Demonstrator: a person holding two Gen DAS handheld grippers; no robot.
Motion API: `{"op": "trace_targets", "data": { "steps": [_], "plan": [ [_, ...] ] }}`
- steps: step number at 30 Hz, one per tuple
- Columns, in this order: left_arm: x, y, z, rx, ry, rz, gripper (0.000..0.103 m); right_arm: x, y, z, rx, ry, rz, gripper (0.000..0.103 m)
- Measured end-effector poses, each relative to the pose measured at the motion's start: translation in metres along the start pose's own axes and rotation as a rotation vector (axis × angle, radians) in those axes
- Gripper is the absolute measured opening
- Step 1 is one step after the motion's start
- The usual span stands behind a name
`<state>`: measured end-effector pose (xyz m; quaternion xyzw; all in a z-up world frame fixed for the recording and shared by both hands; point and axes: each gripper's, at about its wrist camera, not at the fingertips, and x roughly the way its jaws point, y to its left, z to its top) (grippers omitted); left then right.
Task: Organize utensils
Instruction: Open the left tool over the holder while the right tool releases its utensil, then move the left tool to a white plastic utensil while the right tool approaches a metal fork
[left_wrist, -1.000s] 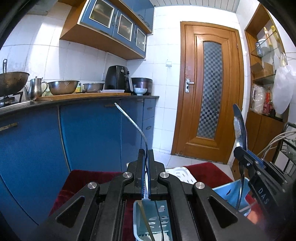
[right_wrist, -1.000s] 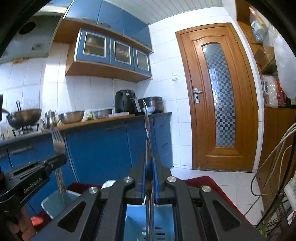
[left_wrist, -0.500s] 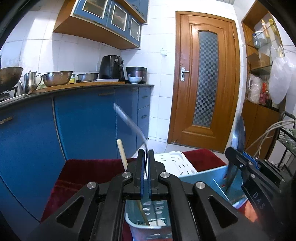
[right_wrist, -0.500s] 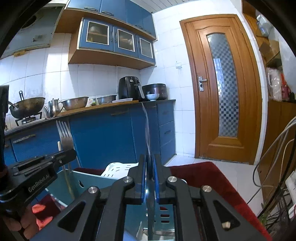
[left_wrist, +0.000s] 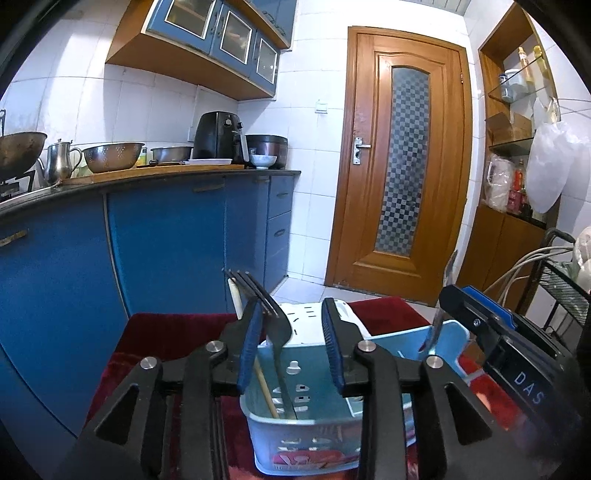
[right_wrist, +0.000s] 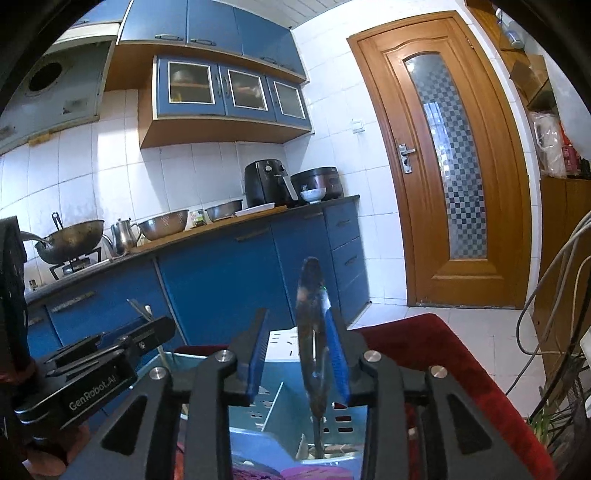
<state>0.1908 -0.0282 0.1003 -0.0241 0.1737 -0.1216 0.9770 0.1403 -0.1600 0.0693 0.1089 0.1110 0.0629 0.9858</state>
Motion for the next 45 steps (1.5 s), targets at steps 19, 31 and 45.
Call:
{"op": "trace_targets", "data": {
  "steps": [19,31,45],
  "plan": [
    [-0.07,-0.011,0.011,0.012,0.019,-0.051,0.036,-0.064,-0.003,0.018,0.09,0.011,0.062,0.038],
    [-0.111,-0.005,-0.006,-0.005,0.053,-0.021,0.036,-0.101,-0.004,0.006,0.112,0.108,0.04,0.038],
    [-0.116,0.003,-0.057,-0.044,0.232,0.01,0.036,-0.117,-0.019,-0.04,0.111,0.339,-0.014,0.038]
  ]
}}
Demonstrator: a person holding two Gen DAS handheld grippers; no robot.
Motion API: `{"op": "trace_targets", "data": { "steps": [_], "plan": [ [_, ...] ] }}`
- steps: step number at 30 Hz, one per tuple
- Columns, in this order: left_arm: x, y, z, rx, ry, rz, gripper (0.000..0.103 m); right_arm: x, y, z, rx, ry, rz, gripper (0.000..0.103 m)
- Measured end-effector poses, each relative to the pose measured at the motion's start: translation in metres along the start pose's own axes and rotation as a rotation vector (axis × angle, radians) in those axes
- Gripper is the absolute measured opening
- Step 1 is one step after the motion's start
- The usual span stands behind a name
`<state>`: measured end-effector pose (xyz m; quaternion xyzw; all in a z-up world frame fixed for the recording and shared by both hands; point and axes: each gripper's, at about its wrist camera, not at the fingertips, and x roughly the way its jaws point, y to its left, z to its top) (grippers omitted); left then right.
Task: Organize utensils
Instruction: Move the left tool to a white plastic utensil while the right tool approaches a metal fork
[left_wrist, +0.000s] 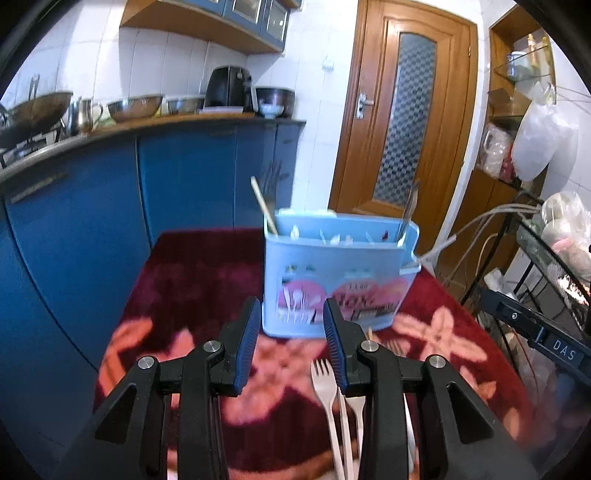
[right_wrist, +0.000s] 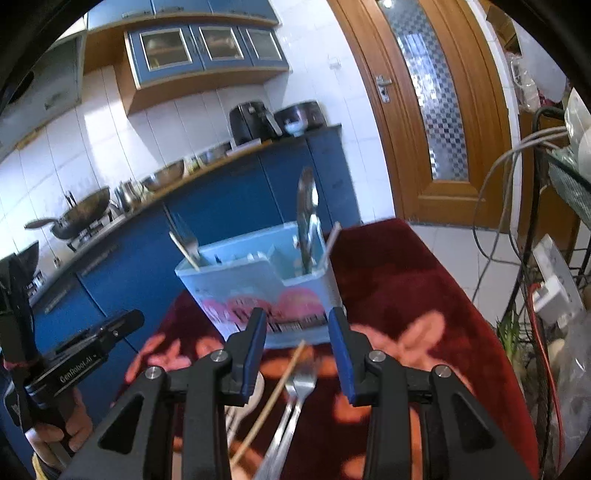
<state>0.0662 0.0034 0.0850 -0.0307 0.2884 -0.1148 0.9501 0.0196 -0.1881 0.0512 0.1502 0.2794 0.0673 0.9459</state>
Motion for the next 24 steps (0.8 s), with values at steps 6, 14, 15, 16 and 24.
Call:
{"op": "trace_targets", "data": {
  "steps": [6,14,15,16,24],
  "plan": [
    [0.019,0.0,-0.022,-0.006,0.097,-0.004,0.036,0.014,-0.009,-0.021,0.004,0.084,-0.011,0.038],
    [0.059,0.0,-0.039,-0.045,0.245,-0.053,0.036,0.027,-0.018,-0.04,0.009,0.151,-0.024,0.038],
    [0.065,0.001,-0.043,-0.052,0.263,-0.054,0.036,0.028,-0.019,-0.041,0.008,0.156,-0.025,0.038],
    [0.069,0.001,-0.044,-0.057,0.276,-0.055,0.036,0.028,-0.02,-0.042,0.007,0.159,-0.027,0.038],
    [0.094,0.004,-0.055,-0.096,0.355,-0.101,0.036,0.038,-0.033,-0.049,0.034,0.194,-0.035,0.038]
  ]
}}
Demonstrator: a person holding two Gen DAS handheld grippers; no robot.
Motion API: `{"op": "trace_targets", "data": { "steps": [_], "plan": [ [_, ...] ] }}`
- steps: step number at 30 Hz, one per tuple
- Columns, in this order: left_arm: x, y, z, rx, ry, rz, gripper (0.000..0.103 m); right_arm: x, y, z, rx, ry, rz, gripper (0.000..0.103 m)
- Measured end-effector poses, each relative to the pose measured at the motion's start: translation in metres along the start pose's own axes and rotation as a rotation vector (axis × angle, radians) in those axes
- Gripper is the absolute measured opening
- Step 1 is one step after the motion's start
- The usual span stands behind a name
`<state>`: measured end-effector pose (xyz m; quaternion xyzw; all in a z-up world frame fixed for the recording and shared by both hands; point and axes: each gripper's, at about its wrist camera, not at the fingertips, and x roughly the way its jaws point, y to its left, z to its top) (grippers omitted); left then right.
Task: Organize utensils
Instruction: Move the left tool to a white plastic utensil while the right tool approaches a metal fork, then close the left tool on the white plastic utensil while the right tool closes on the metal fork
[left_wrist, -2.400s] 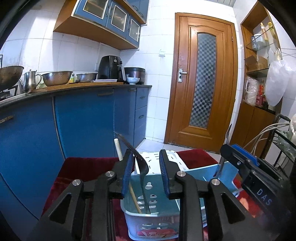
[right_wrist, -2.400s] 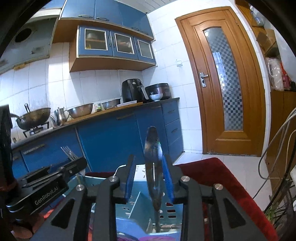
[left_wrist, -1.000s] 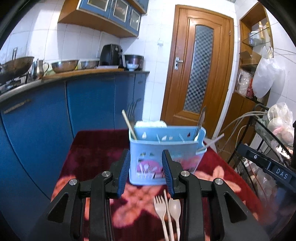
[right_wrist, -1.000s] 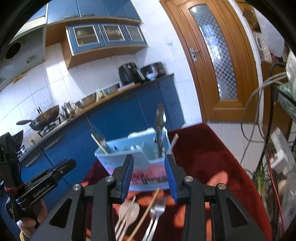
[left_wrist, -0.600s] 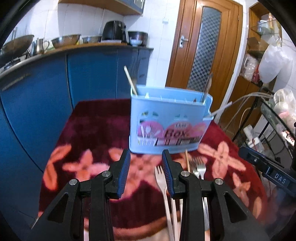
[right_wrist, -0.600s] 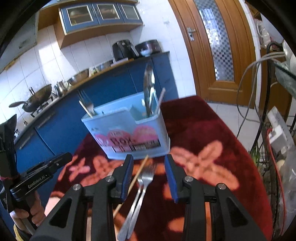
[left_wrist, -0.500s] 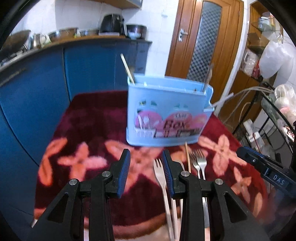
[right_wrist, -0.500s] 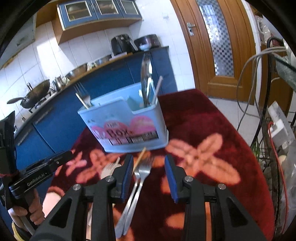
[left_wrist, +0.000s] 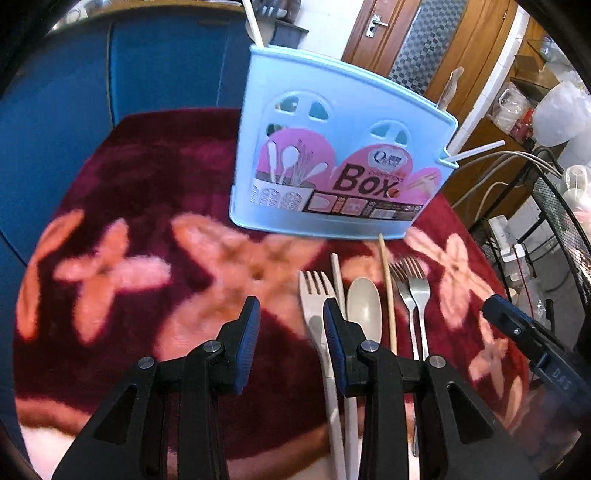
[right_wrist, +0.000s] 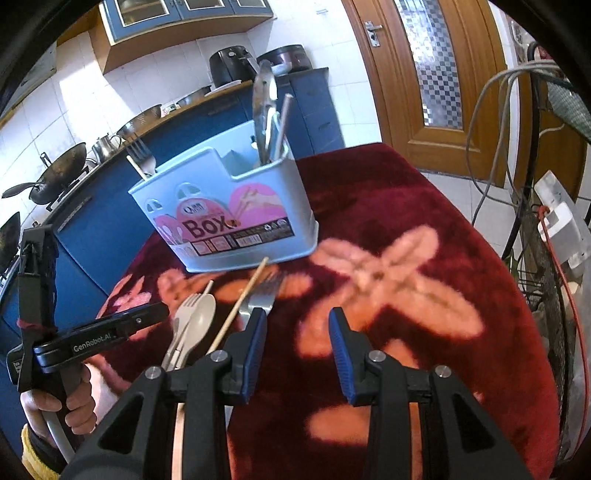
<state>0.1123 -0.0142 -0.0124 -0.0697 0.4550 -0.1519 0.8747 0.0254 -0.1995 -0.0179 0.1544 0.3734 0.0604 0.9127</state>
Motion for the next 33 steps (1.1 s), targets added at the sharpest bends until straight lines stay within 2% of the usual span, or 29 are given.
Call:
{"op": "trace_targets", "data": {
  "steps": [7,10,13,15,19,27,31,33],
  "plan": [
    [0.018,-0.005,-0.002,0.004,0.06,-0.03,0.036,0.005,-0.007,-0.003,0.019,0.017,0.003,0.038],
    [0.022,-0.007,-0.002,0.01,0.053,-0.033,0.034,0.007,-0.01,-0.004,0.023,0.02,0.003,0.038],
    [0.027,-0.009,0.0,-0.002,0.062,-0.069,0.026,0.009,-0.012,-0.005,0.03,0.026,0.004,0.038],
    [0.028,-0.008,0.0,-0.01,0.067,-0.097,0.011,0.01,-0.012,-0.005,0.031,0.03,0.005,0.038],
    [0.03,-0.012,0.001,-0.018,0.071,-0.13,0.003,0.011,-0.012,-0.006,0.029,0.037,0.008,0.038],
    [0.004,-0.002,0.004,-0.017,-0.02,-0.055,0.002,0.015,-0.007,-0.002,0.015,0.051,0.021,0.038],
    [-0.008,0.006,0.005,-0.001,-0.059,0.028,0.002,0.023,0.0,0.001,0.011,0.074,0.041,0.038],
    [-0.013,0.009,0.005,0.003,-0.078,0.044,0.002,0.028,0.003,0.004,0.014,0.088,0.059,0.038]
  ]
}}
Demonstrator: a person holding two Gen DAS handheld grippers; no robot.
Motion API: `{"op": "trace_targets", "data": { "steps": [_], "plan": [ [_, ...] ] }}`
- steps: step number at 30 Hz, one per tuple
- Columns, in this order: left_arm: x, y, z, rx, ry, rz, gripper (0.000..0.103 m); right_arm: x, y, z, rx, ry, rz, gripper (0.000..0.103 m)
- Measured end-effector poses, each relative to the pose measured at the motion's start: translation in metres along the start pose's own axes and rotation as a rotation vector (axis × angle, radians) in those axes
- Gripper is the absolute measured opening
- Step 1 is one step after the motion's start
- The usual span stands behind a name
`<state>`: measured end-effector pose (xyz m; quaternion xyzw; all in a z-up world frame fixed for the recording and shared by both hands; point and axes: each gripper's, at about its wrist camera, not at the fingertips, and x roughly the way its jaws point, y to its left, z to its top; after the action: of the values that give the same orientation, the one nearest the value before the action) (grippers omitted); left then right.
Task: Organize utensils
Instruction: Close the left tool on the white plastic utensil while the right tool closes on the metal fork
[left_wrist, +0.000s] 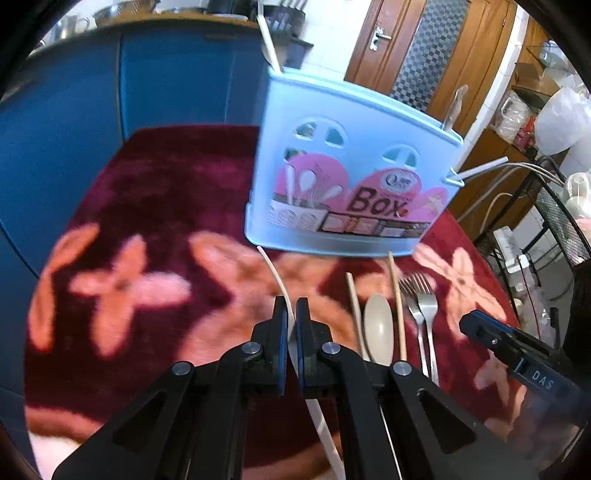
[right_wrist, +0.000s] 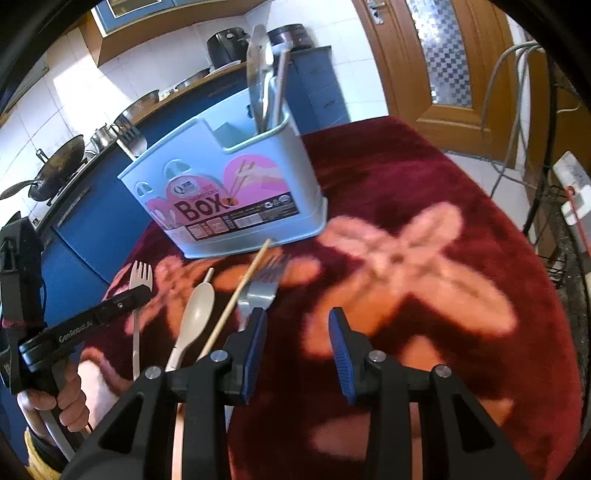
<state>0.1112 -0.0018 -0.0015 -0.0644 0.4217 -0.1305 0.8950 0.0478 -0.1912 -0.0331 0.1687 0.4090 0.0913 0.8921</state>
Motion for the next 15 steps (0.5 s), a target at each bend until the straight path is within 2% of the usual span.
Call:
{"op": "trace_targets", "data": {
  "steps": [6,12,13,14,15],
  "plan": [
    [-0.01,0.003,-0.001,0.016,-0.041,0.01,0.002,0.02,0.007,0.008,0.027,0.052,0.07,0.038],
    [-0.009,0.009,-0.002,-0.006,-0.042,-0.007,0.002,0.034,0.009,0.013,0.041,0.076,0.071,0.037],
    [-0.009,0.011,-0.002,-0.012,-0.041,-0.01,0.002,0.035,0.009,0.013,0.042,0.073,0.068,0.031],
    [-0.009,0.012,-0.003,-0.014,-0.041,-0.012,0.002,0.034,0.008,0.013,0.043,0.072,0.066,0.019],
    [-0.009,0.013,-0.003,-0.016,-0.042,-0.015,0.002,0.034,0.008,0.012,0.047,0.073,0.067,0.014]
  ]
}}
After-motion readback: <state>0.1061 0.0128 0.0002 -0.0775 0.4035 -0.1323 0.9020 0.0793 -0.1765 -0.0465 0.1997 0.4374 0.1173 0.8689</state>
